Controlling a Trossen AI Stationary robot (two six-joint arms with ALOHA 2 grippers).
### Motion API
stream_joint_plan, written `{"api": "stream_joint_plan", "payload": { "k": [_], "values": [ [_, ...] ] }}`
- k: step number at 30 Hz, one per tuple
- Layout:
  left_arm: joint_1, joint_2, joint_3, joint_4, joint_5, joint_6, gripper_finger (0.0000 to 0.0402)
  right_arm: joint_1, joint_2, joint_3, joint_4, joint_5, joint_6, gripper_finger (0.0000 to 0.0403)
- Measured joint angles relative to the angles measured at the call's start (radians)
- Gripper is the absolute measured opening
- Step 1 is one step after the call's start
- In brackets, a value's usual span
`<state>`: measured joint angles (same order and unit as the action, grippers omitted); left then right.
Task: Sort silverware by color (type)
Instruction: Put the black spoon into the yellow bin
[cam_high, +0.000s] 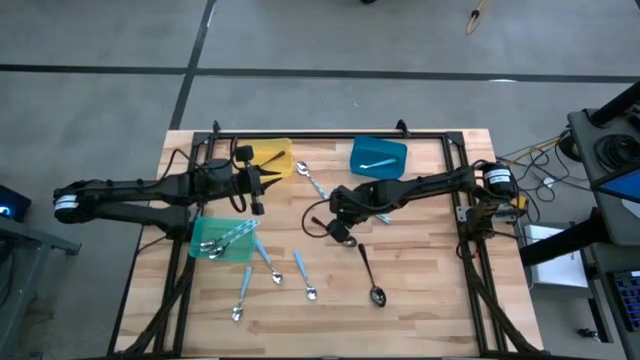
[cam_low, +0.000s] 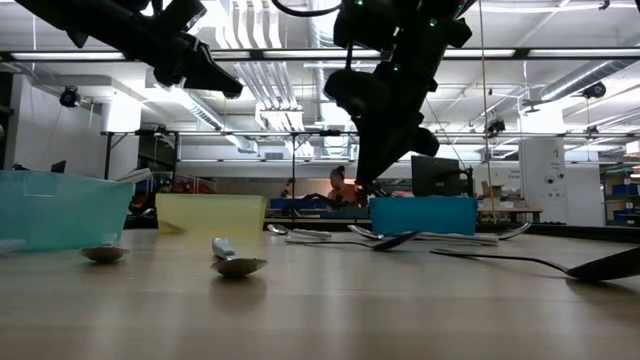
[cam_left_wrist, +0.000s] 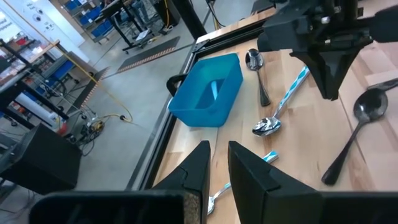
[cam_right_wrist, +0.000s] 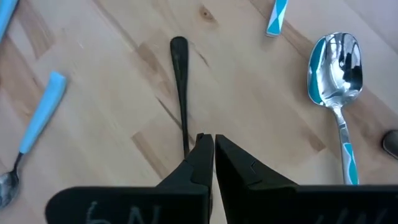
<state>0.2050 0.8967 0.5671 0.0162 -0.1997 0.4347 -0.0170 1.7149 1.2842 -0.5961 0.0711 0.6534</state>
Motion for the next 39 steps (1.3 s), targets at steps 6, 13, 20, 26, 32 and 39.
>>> {"api": "stream_joint_plan", "payload": {
  "k": [6, 13, 20, 26, 32, 39],
  "values": [
    [0.000, 0.000, 0.000, 0.000, 0.000, -0.045, 0.0039, -0.001, -0.005, 0.000, 0.011, 0.029, -0.094, 0.0009],
    [0.000, 0.000, -0.004, -0.012, 0.064, -0.199, 0.0039, 0.014, -0.022, -0.012, 0.080, 0.123, -0.223, 0.0009],
    [-0.007, 0.027, -0.051, -0.017, 0.270, -0.398, 0.0039, 0.048, -0.091, -0.074, 0.214, 0.143, -0.315, 0.0009],
    [-0.058, 0.132, -0.113, 0.093, 0.294, -0.511, 0.0039, 0.061, -0.160, -0.171, 0.345, 0.246, -0.359, 0.0009],
    [-0.131, 0.318, -0.113, 0.280, 0.291, -0.532, 0.0039, 0.050, -0.213, -0.345, 0.864, 0.263, -0.504, 0.0009],
    [-0.143, 0.553, 0.027, 0.308, 0.290, -0.458, 0.0039, 0.047, -0.236, -0.450, 1.221, 0.263, -0.584, 0.0009]
  ]
}}
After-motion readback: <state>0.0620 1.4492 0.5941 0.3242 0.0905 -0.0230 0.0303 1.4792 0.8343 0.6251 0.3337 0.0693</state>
